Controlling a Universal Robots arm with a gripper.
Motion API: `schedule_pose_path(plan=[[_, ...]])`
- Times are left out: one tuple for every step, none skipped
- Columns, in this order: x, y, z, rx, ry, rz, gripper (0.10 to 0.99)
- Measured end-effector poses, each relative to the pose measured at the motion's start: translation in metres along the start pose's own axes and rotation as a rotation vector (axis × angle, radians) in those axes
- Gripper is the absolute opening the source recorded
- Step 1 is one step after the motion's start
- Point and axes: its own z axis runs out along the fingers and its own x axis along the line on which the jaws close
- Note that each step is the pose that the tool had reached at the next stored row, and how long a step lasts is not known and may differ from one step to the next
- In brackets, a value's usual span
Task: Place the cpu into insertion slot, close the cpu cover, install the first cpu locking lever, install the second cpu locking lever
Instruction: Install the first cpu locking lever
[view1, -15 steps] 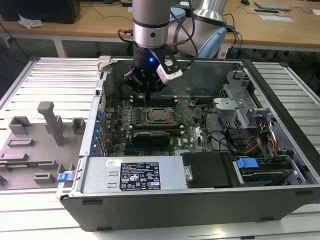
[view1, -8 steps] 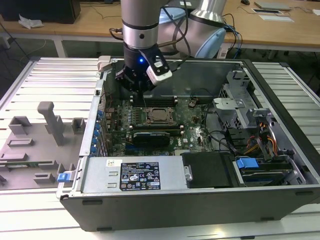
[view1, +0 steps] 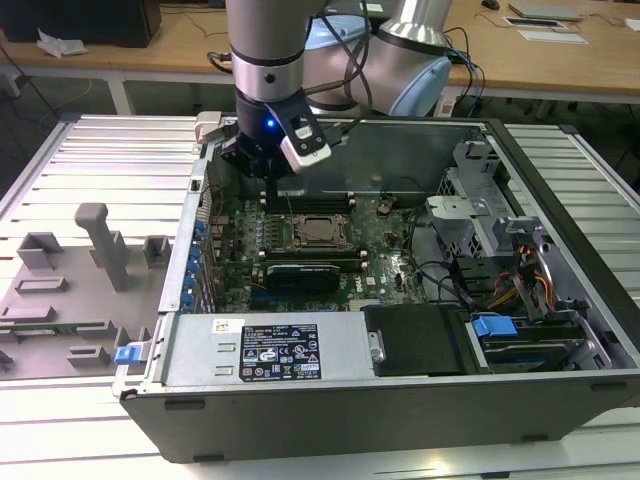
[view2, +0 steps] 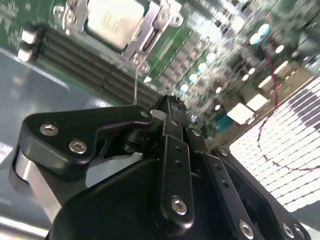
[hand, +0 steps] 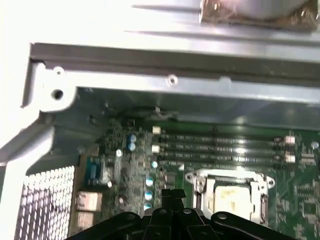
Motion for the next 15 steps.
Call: schedule_pose_path(plan=[[0.0,0.0,0.0,-0.015,-0.0009,0.0,0.106],[0.0,0.0,0.0001,-0.024,-0.0016,0.0,0.106],[-0.0001,0.0,0.0002,-0.028,-0.0019,0.0,0.106],[-0.0006,-0.0001,0.0004,-0.03,-0.002,0.0,0.106],[-0.0011,-0.0001,0.0007,-0.031,-0.0021,0.0,0.106],[-0.0015,-0.0002,0.001,-0.031,-0.0021,0.0,0.106],[-0.0028,-0.0005,0.0018,-0.033,-0.0022,0.0,0.106],[-0.004,-0.0007,0.0025,-0.035,-0.0023,0.0,0.106],[-0.0051,-0.0007,0.0031,-0.036,-0.0025,0.0,0.106],[-0.006,-0.0006,0.0034,-0.037,-0.0024,0.0,0.106],[-0.0069,-0.0006,0.0037,-0.038,-0.0025,0.0,0.106],[-0.0076,-0.0004,0.0039,-0.038,-0.0025,0.0,0.106],[-0.0081,-0.0001,0.0041,-0.038,-0.0025,0.0,0.106],[-0.0094,0.0003,0.0045,-0.039,-0.0025,0.0,0.106],[-0.0107,0.0003,0.0046,-0.039,-0.0025,0.0,0.106]])
